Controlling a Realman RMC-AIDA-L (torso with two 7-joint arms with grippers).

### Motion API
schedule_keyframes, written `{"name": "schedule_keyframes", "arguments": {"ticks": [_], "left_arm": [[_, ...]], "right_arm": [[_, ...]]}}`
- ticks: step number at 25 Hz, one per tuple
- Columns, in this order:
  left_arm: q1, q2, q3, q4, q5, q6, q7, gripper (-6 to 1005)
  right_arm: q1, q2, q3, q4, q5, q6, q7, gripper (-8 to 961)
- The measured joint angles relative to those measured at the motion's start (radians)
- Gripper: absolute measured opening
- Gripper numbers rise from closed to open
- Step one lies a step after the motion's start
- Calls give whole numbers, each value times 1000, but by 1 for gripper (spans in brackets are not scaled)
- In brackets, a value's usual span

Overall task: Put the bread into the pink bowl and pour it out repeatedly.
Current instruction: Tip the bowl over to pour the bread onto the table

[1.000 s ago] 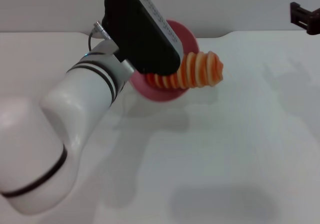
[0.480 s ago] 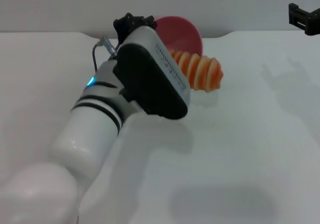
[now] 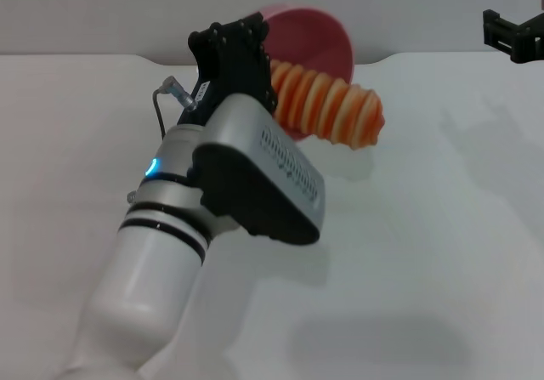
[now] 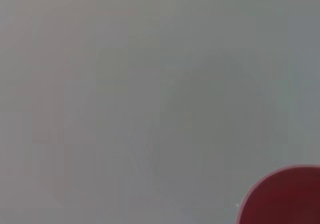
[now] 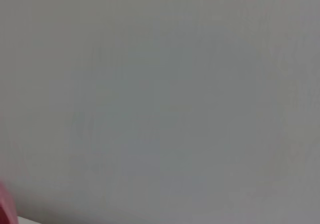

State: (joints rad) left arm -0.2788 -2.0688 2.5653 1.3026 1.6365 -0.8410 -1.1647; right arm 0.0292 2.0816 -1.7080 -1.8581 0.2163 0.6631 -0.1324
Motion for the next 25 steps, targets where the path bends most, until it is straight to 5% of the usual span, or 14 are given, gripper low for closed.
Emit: {"name": "schedule_keyframes", "arguments": {"ticks": [11, 14, 25], "left_arm": [[2, 2, 53, -34, 127, -32, 15, 35], [5, 4, 59, -45, 151, 15, 165, 35], [-5, 0, 60, -56, 151, 52, 301, 34]], "right_arm": [[8, -2, -3, 4, -2, 0, 1, 719], [10, -2, -3, 10, -4, 0, 1, 719], [23, -2, -4, 29, -1, 0, 1, 719]]}}
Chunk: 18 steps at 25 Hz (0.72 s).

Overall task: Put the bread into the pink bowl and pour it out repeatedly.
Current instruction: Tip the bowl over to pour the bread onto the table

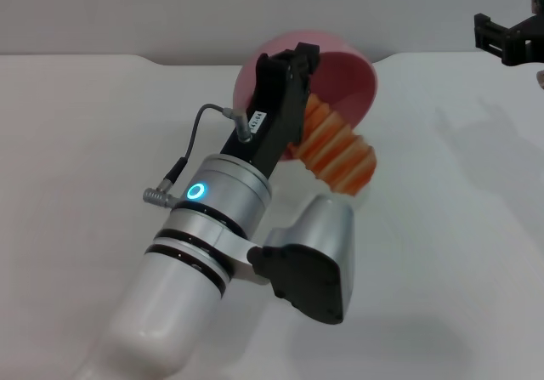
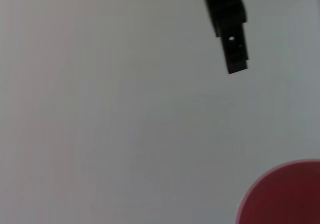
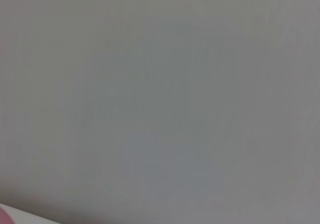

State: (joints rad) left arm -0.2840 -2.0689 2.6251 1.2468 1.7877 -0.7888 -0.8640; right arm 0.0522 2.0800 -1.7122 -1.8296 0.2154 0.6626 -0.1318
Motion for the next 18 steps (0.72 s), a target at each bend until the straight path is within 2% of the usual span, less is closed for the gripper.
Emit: {"name": "schedule_keyframes", "arguments": {"ticks": [5, 12, 18], "left_arm": [[-14, -1, -1, -9, 1, 9, 102, 34], [-22, -1, -64, -3, -6, 128, 266, 34], [-46, -3, -59, -26, -1, 99, 308, 34]], "right_arm": [[7, 0, 0, 2, 0, 0, 0, 719], [11, 0, -1, 4, -1, 7, 0, 719], [14, 0, -2, 10, 0, 10, 0, 719]]}}
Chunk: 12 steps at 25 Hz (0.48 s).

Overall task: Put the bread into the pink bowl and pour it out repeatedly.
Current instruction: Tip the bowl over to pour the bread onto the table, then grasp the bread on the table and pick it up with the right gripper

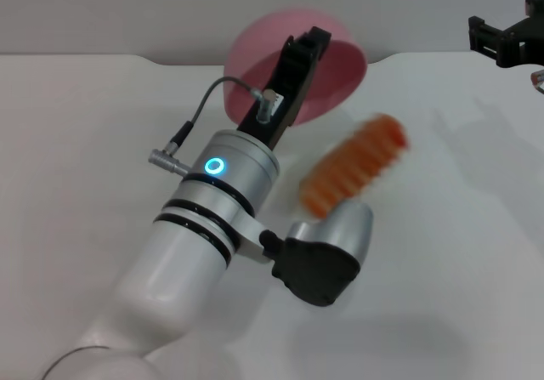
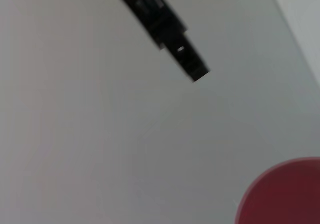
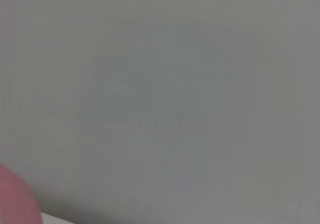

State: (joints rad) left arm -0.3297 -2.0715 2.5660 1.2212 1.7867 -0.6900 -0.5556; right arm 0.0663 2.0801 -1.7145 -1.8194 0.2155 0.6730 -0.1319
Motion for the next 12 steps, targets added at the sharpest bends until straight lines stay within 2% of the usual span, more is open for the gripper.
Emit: {"name": "schedule_keyframes", "arguments": {"ticks": [4, 8, 12], "left_arm": [[-11, -2, -28, 18, -48, 5, -3, 34], [-16, -1, -83, 86, -226, 60, 2, 34], [-26, 1, -164, 139, -468, 106, 35, 34]], "right_arm": [[5, 0, -1, 4, 0, 1, 7, 719], [10, -1, -2, 7, 1, 3, 10, 719], [15, -2, -6, 11, 1, 5, 14, 719]]}}
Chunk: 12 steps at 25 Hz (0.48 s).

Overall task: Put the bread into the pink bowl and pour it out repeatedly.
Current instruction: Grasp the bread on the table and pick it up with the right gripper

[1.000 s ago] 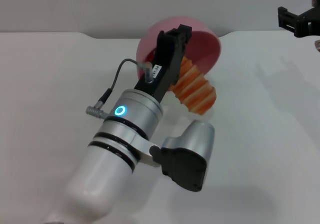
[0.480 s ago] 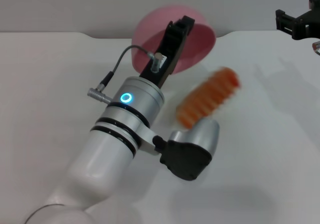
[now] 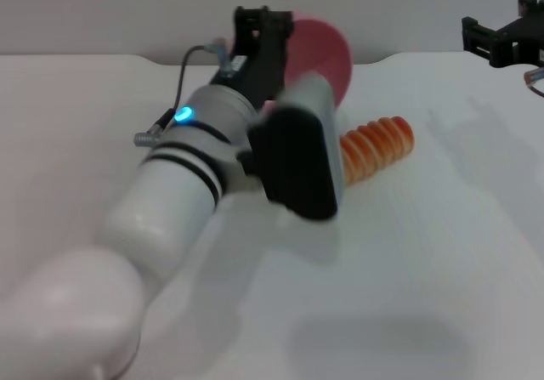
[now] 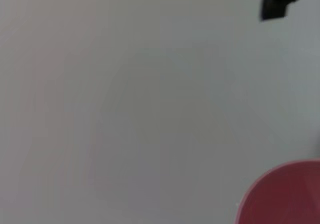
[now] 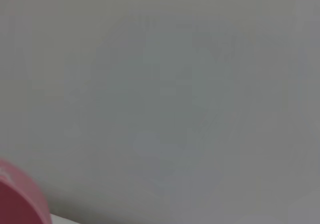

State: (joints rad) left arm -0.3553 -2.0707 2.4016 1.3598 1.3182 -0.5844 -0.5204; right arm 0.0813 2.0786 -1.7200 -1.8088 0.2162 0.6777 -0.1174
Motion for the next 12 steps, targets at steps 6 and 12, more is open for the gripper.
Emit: {"name": "schedule_keyframes", "arguments": {"ticks": [6, 12], "left_arm": [[-36, 2, -91, 17, -346, 2, 43, 34], [-67, 8, -280, 49, -884, -27, 169, 34]], "right_arm": [[27, 0, -6, 21, -5, 18, 10, 719], [53, 0, -20, 38, 0, 32, 15, 719]]}}
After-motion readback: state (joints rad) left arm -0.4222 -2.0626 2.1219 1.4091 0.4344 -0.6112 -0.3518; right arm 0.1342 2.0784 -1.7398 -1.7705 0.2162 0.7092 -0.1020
